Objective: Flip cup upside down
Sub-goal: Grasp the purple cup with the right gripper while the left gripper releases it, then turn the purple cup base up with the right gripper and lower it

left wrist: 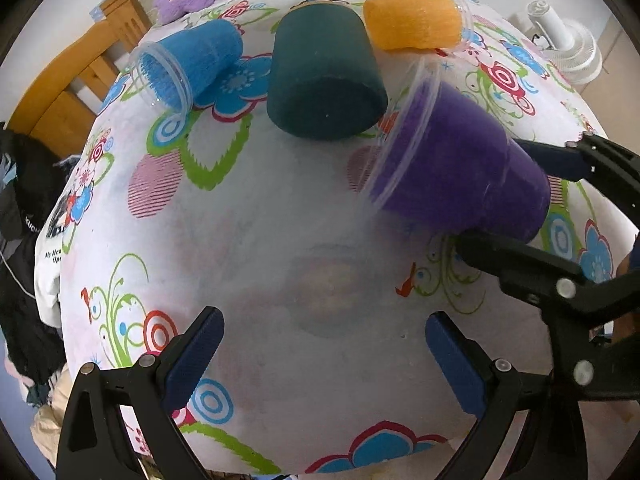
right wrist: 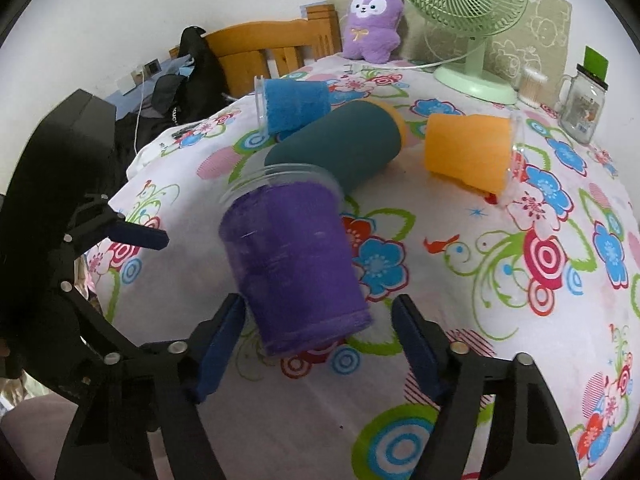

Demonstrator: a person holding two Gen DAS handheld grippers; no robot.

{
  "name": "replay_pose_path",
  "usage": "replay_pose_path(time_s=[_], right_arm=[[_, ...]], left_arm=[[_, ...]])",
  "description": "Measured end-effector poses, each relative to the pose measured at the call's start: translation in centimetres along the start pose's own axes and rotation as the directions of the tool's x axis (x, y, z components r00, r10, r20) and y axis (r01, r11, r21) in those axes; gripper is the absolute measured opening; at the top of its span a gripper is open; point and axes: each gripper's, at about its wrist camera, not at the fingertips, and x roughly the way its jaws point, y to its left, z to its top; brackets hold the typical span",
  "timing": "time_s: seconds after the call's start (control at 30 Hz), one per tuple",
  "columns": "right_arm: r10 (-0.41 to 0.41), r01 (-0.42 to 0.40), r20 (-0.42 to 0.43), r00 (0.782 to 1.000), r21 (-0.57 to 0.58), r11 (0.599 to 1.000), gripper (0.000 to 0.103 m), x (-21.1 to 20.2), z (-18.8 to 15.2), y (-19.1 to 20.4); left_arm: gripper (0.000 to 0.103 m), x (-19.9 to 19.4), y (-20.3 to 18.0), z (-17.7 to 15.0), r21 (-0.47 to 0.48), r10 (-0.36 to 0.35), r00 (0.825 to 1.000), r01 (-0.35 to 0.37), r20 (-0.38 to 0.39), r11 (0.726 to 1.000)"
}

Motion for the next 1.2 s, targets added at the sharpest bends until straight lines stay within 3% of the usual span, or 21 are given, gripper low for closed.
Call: replay_pose_path(time_s=[0.13,0.3,0.87,1.2], right_arm=[[-0.014,0.014,-0.001,1.000,-0.022,1.000,0.063,0.3,0.0,0.7],[-0.039,0.039,-0.010,0.999,-0.022,0.999,0.058,0.2,-0.1,1.0],[-0.182,0.202,-0.139,0.973,0.144,0.969,0.057,-4.8,1.7,-0.2],[-0.214,0.253,-0.176,0.961,0.240,0.937,0.057,-8.6,4.5,-2.4]], left_arm=[[0.102,-0.1,0.2,0.3,0.030,-0.002,1.000,0.002,0.008,1.000],[0.101,-0.4,0.0,0.4,0.072,-0.005,1.000,0.004,0.015,0.997],[0.101,-4.2,-1.0,5.1,0.159,-0.088,0.995,0.093,-0.040,0.983],[0.101,-7.7,-1.4,7.9,0.156,-0.093,0.996,0.092,0.001,0.984]])
